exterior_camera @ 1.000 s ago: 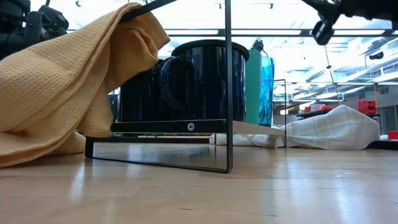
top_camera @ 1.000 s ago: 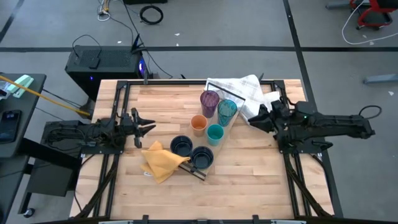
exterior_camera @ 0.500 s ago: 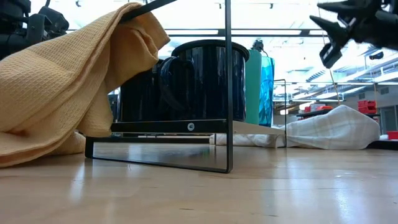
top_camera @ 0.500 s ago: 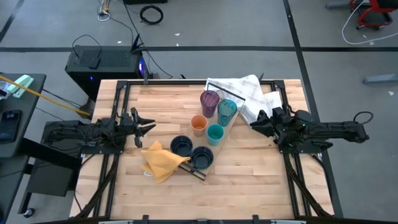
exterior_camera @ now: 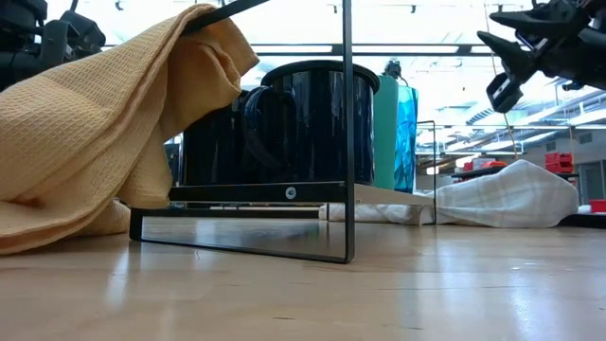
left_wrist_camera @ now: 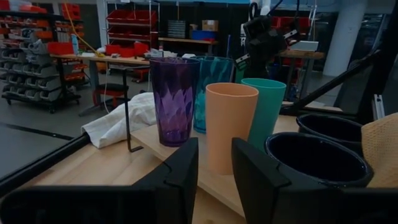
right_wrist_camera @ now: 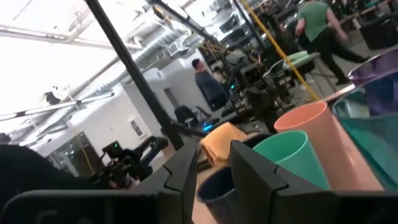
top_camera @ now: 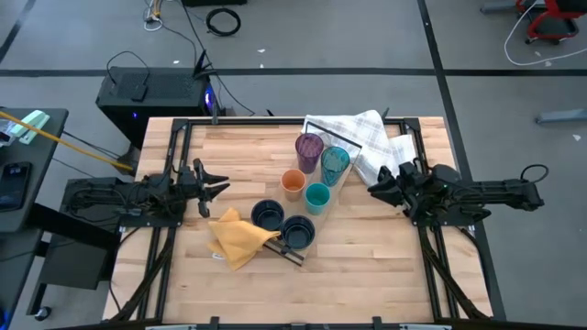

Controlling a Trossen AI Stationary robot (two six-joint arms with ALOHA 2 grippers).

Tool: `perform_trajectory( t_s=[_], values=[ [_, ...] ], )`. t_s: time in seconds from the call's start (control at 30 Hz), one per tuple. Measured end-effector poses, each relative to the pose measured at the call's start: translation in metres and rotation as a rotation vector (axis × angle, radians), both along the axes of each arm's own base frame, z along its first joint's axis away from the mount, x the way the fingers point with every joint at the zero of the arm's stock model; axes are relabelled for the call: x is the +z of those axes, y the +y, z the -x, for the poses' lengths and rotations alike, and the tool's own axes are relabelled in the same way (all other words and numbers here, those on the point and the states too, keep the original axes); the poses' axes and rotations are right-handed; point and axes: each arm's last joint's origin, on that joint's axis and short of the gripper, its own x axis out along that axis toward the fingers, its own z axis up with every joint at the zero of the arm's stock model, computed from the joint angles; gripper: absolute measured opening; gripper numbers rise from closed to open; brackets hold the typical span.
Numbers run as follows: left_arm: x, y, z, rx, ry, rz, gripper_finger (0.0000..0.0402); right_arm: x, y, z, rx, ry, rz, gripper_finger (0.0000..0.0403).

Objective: Stack small to large cups/mugs on shelf
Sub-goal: Return to Home Position

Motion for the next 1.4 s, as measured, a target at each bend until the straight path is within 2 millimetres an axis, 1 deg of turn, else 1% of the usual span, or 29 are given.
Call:
perform_trajectory(
  t_s=[0.1,0.2,0.43,0.67,0.73,0.8,0.93,1.0,1.07,1.2,1.4],
  values=[
    [0.000,0.000,0.000,-0.001,-0.002,0.005,0.0106,-0.005,0.000,-0.001,0.009,0.053,0.017,0.0103],
    [0.000,0.000,0.000,-0.001,-0.001,0.007,0.0107,-0.011,0.000,-0.002,-0.010,0.104,0.098,0.0098],
    [0.000,0.000,0.000,-0.001,-0.001,0.008,0.0107,-0.018,-0.002,-0.003,-0.118,0.156,0.300,0.0066],
    [0.000,0.000,0.000,-0.001,0.002,0.008,0.0107,-0.026,-0.005,-0.003,-0.196,0.231,0.456,0.0062],
    [0.000,0.000,0.000,-0.002,0.003,0.008,0.0107,-0.025,-0.006,-0.003,-0.229,0.260,0.495,0.0062],
    [-0.001,0.000,0.000,-0.002,0.003,0.008,0.0107,-0.019,-0.006,-0.002,-0.258,0.276,0.522,0.0062],
    [-0.001,0.000,0.000,-0.001,0.004,0.008,0.0107,-0.004,-0.007,0.001,-0.260,0.300,0.545,0.0062],
    [-0.001,0.000,0.000,-0.001,0.004,0.008,0.0107,0.000,-0.007,0.002,-0.259,0.324,0.544,0.0063],
    [-0.001,0.000,0.000,-0.002,0.005,0.008,0.0107,-0.001,-0.007,0.002,-0.257,0.329,0.519,0.0063],
    [-0.001,0.000,0.000,-0.001,0.005,0.008,0.0107,-0.015,-0.007,0.001,-0.245,0.385,0.492,0.0062],
    [-0.001,0.000,0.000,-0.001,0.006,0.008,0.0107,-0.016,-0.007,-0.001,-0.266,0.303,0.471,0.0050]
  ],
)
